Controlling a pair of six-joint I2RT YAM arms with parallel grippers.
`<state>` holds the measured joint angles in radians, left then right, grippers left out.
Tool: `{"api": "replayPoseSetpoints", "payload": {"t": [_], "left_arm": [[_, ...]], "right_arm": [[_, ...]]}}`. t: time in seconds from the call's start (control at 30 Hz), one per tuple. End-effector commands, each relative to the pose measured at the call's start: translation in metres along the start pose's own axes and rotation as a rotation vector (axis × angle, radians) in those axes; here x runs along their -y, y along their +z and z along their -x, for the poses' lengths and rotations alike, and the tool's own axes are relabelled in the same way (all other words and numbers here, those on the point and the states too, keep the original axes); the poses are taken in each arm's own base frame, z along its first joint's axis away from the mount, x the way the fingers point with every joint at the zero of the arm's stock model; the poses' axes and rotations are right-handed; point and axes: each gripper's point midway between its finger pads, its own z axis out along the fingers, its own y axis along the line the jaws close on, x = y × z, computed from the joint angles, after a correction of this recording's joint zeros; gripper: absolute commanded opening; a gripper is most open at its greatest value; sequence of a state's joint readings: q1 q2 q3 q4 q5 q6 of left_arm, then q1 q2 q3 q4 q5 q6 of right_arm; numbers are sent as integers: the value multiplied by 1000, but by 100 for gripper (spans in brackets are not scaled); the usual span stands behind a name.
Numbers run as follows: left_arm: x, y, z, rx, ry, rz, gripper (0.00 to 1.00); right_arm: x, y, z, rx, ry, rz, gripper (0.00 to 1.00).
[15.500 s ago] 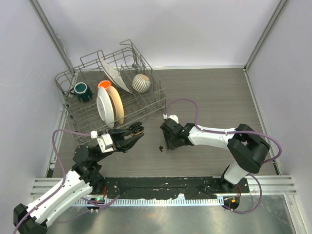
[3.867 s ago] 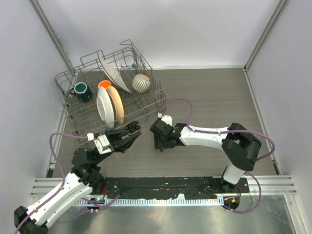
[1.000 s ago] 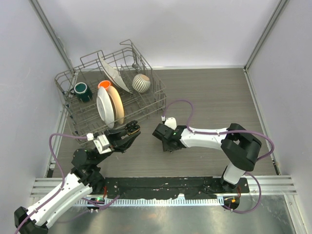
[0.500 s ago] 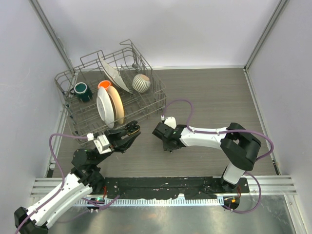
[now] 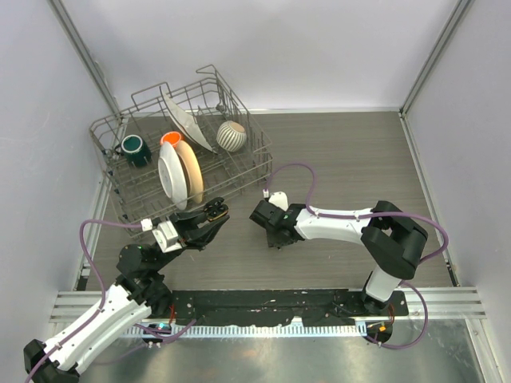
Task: Insert the wireless bluetooth earbuds into the charging case
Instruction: Pick up the earbud from the center of the board.
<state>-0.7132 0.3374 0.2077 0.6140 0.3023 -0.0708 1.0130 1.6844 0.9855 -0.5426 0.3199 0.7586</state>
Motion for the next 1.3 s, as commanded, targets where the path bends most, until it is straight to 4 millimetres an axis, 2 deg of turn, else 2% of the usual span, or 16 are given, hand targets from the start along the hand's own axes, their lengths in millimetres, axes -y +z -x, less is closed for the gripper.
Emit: {"api": "replayPoseSetpoints", "payload": {"t": [0.0,0.23,0.47,0.6,0.77,0.9,0.97,1.0,1.03,1.07,1.1,1.17,1.23,1.27], "left_arm": [[-3,0,7,27,11,16,0],[-2,0,7,27,9,13,0],[-3,0,7,27,9,14,0],[-3,0,7,27,9,16,0],[-3,1,6,26,7,18,0],[-6,1,5,26,6,30,0],[-6,1,6,29,3,36,0],[-7,0,7,32,4,37,0],[-7,0,7,32,1,42,0],[-7,0,5,31,0,43,0],[-8,0,6,33,-1,48,0],[-9,0,6,33,-1,52,0],[-10,1,6,37,-3,55,0],[-10,1,6,36,-4,57,0]], "right_arm": [[-4,-5,10,33,4,19,33],[-2,-1,8,25,10,6,29],[0,3,5,12,10,-1,29],[0,3,4,11,14,3,21],[-1,-2,12,54,32,24,16],[1,-14,26,148,101,55,10],[-8,-33,45,242,164,138,7],[-4,-34,43,263,179,146,6],[-6,-50,54,323,207,186,5],[-10,-57,63,371,226,221,5],[-8,-62,63,397,228,233,2],[-7,-86,80,506,244,266,1],[-6,-102,89,587,257,277,1],[-5,-118,96,638,260,304,1]]}}
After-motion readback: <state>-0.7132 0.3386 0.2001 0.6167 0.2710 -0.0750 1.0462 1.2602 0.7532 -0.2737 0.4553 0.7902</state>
